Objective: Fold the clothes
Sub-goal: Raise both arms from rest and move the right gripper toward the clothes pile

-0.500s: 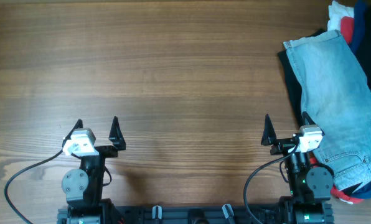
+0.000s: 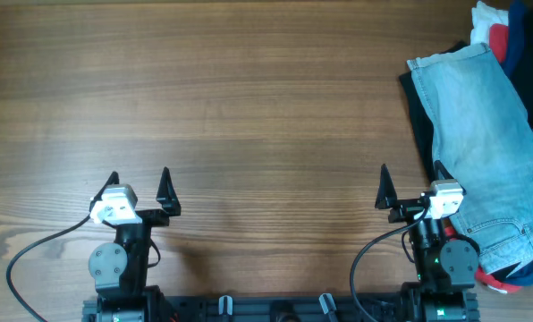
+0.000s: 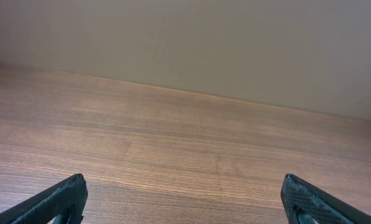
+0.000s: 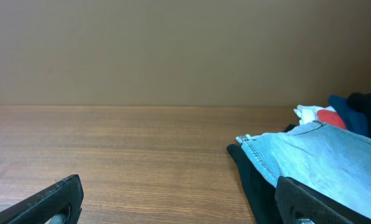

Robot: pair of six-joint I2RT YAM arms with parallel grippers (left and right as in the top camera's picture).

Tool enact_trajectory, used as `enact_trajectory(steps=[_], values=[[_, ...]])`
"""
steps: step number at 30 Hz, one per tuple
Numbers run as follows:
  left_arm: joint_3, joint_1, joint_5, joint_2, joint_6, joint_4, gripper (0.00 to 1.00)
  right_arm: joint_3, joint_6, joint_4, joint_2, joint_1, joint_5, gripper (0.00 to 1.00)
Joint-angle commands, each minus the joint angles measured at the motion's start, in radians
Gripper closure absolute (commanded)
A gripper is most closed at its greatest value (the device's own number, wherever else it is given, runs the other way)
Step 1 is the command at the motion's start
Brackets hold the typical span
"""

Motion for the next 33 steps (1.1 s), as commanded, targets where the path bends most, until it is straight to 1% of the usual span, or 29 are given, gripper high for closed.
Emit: enact_trajectory(steps=[1,17,19,20,23,25,29,33], values=[[-0.005,-0.006,-0.002,-0.010,0.022,-0.006,0.00,-0.001,0.008,0.003,0.001,0.004,0.002,0.00],[-0.005,-0.006,-0.002,-0.006,0.021,-0.006,0.00,-0.001,0.012,0.002,0.013,0.004,0.002,0.00],[-0.005,-0.006,-0.002,-0.006,0.008,-0.006,0.00,-0.001,0.039,0.002,0.041,0.004,0.003,0.00],[-0.005,-0.006,-0.003,-0.006,-0.024,-0.006,0.00,0.001,0.052,0.001,0.059,0.004,0.003,0.00],[-0.002,-0.006,-0.002,-0.006,-0.137,-0.007,0.00,0.039,0.096,-0.021,0.135,0.004,0.009,0.00],[0.010,-0.006,-0.002,-0.004,-0.188,-0.009,0.00,0.102,0.118,-0.042,0.209,0.004,0.026,0.00],[0.097,-0.006,-0.003,0.061,-0.192,-0.065,0.00,0.261,0.113,-0.124,0.380,0.004,0.026,0.00],[0.235,-0.006,-0.003,0.253,-0.192,-0.157,0.00,0.435,0.108,-0.253,0.595,0.004,0.021,0.00]])
